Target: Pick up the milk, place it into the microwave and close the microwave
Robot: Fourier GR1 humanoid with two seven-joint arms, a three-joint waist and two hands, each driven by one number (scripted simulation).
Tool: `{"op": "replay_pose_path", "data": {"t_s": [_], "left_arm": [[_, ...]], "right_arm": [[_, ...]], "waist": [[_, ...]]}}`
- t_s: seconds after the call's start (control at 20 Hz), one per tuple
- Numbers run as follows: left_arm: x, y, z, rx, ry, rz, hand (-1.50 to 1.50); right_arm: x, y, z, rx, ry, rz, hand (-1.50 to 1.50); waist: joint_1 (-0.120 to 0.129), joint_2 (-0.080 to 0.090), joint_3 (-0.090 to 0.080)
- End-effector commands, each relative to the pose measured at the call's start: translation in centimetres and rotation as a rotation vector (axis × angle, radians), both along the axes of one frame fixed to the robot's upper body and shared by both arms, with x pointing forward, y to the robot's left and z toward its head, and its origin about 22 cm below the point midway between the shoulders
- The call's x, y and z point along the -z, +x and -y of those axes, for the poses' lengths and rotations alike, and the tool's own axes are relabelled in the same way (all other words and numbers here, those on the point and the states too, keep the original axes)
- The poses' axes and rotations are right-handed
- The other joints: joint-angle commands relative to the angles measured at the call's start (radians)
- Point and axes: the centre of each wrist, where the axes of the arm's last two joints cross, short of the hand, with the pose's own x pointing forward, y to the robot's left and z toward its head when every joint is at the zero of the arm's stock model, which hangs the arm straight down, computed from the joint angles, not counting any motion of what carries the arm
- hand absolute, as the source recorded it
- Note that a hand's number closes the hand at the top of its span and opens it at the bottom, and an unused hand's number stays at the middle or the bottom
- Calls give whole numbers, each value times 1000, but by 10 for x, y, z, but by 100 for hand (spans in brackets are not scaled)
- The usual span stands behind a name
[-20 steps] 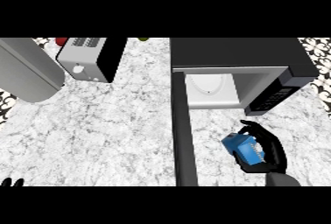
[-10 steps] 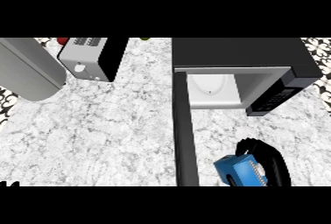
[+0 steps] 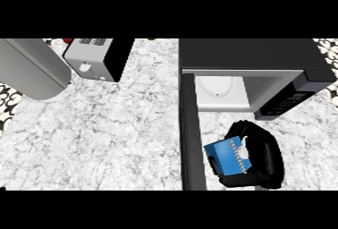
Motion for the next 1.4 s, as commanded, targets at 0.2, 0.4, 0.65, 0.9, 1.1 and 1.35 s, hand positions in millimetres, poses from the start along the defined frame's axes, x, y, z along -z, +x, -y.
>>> {"op": "replay_pose_path", "data": {"t_s": [0.2, 0.4, 0.65, 0.9, 1.1, 1.35], "left_arm": [[-9, 7, -13, 0, 10, -5, -150], [20, 9, -26, 19, 6, -17, -150], [2, 7, -12, -10, 12, -1, -150], [2, 12, -22, 11, 18, -22, -150], [25, 12, -27, 17, -4, -28, -150], [4, 14, -38, 17, 15, -40, -150]], "right_arm": [[-1, 57, -7, 167, -119, -51, 150], [27, 77, 7, 217, -139, -116, 150], [33, 110, 15, 216, -138, -122, 150], [41, 139, 5, 212, -145, -96, 150], [54, 147, 42, 231, -198, -46, 150], [59, 159, 20, 259, -274, -12, 150]], "waist": [[4, 4, 1], [8, 6, 1], [8, 5, 2], [13, 6, 2], [19, 8, 2], [21, 10, 2]]}}
